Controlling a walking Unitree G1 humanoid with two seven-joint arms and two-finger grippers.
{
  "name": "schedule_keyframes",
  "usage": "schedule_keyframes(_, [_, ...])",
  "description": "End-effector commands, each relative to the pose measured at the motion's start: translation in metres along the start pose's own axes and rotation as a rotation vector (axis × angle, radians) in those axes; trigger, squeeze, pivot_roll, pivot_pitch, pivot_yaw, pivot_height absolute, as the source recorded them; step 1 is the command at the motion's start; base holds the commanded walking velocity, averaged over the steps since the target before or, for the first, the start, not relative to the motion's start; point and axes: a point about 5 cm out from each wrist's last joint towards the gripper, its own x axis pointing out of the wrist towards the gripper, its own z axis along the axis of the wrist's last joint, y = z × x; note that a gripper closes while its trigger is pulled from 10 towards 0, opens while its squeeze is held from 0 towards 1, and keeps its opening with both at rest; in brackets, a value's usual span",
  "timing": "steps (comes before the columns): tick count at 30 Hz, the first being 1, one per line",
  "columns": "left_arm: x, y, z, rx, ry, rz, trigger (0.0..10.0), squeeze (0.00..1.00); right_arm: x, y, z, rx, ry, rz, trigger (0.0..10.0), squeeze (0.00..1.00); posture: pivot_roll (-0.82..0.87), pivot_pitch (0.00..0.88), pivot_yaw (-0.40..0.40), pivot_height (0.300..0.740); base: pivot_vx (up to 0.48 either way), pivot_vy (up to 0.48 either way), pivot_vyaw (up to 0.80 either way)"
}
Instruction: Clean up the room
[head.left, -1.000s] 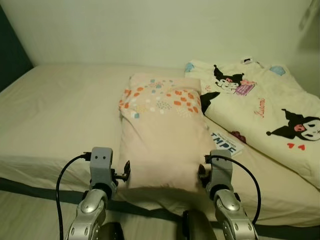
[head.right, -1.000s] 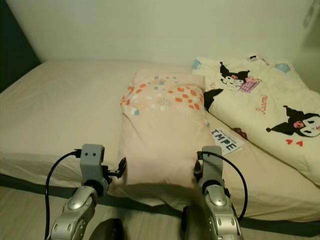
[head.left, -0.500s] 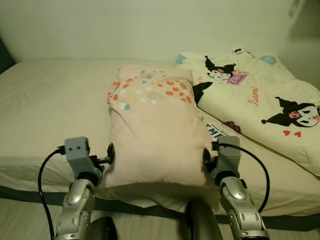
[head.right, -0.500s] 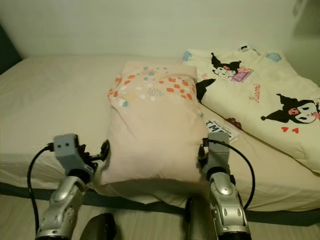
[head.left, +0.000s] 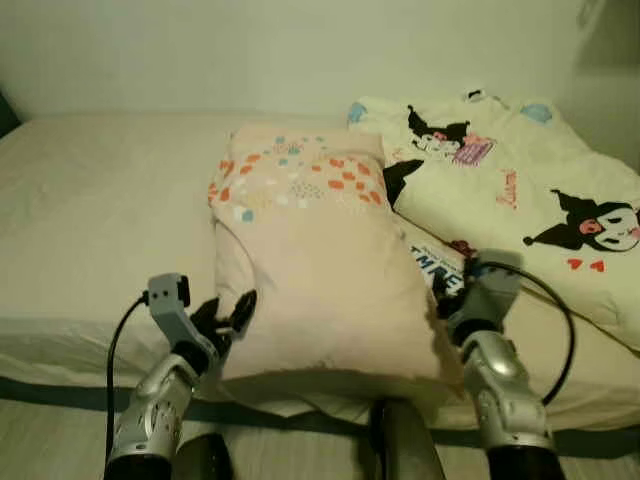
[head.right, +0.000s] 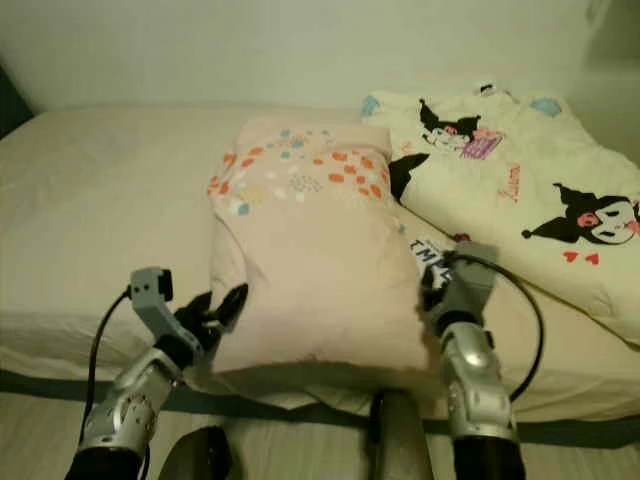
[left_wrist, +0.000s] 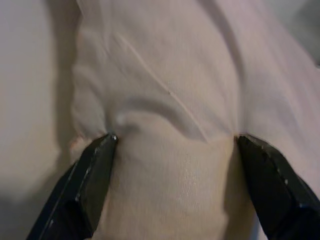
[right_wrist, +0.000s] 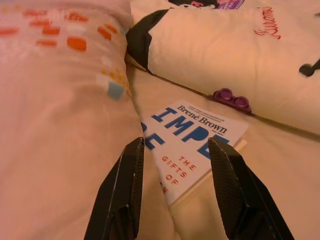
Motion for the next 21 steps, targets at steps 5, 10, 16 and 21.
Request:
schedule_keyframes(5, [0.006, 0.006, -0.003, -0.027, 0.052, -0.04, 10.0, 1.0, 0.013, -0.009, -0.012, 0.095, 0.1, 0.05, 10.0, 0.0, -0.16, 0.178, 0.05, 0.551, 0.0, 0.0, 0.0])
schedule_keyframes(10, [0.012, 0.005, 0.002, -0.069, 0.04, -0.064, 10.0, 1.0, 0.014, -0.01, -0.035, 0.133, 0.279, 0.101, 10.0, 0.0, -0.16, 0.18, 0.051, 0.551, 0.0, 0.0, 0.0])
schedule_keyframes(16, [0.013, 0.005, 0.002, -0.074, 0.053, -0.096, 10.0, 0.0, 0.01, -0.002, -0.046, 0.186, 0.355, 0.228, 10.0, 0.0, -0.15, 0.177, 0.052, 0.551, 0.0, 0.0, 0.0])
schedule_keyframes(21, [0.007, 0.005, -0.005, -0.077, 0.076, -0.147, 0.0, 0.0, 0.001, 0.009, -0.058, 0.178, 0.417, 0.382, 10.0, 0.0, -0.15, 0.173, 0.04, 0.551, 0.0, 0.0, 0.0])
